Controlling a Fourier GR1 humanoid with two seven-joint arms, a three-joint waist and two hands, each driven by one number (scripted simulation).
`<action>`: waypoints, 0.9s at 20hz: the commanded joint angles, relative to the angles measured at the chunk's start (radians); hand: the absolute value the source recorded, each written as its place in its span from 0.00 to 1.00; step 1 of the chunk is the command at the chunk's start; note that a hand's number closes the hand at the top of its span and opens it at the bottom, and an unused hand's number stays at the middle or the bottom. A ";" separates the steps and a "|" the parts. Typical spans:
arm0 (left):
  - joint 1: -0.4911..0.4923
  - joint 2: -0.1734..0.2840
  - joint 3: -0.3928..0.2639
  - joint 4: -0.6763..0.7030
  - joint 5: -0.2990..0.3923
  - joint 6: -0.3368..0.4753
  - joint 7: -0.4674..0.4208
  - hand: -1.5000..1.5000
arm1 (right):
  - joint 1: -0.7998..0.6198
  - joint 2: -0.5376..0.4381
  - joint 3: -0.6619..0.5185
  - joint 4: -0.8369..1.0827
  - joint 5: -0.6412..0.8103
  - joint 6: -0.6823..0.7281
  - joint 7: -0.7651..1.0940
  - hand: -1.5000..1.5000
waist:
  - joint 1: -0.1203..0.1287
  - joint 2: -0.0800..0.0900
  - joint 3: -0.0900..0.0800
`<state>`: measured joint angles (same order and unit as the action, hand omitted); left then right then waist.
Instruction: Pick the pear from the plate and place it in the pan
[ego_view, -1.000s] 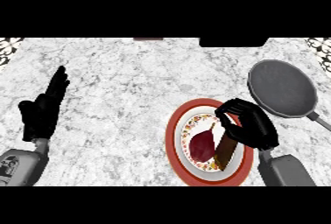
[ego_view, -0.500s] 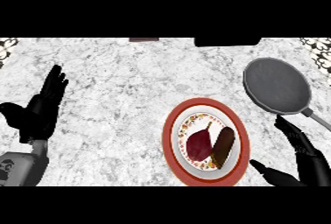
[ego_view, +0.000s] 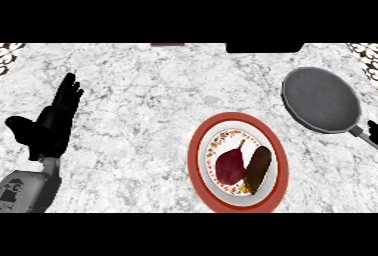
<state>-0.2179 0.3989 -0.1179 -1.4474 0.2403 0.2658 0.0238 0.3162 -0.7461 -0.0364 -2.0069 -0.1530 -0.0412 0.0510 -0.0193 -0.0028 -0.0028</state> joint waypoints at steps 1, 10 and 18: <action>-0.008 -0.017 0.020 0.065 0.009 -0.052 -0.043 0.50 | -0.054 -0.076 -0.059 -0.111 -0.015 0.042 0.199 0.00 | 0.012 0.003 0.001; 0.002 -0.049 0.035 -0.036 -0.038 -0.033 0.048 0.50 | -0.299 0.033 0.066 -0.142 0.066 0.057 0.425 0.00 | 0.024 0.002 0.003; 0.017 -0.083 0.025 -0.102 -0.109 -0.014 0.088 0.50 | -0.491 0.109 0.117 -0.078 0.040 0.155 0.542 0.00 | 0.027 0.003 0.003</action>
<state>-0.2103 0.3365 -0.0777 -1.4830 0.1754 0.2209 0.0547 -0.0797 -0.6718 0.0758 -2.1513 -0.1086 0.0624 0.5587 0.0048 -0.0002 -0.0006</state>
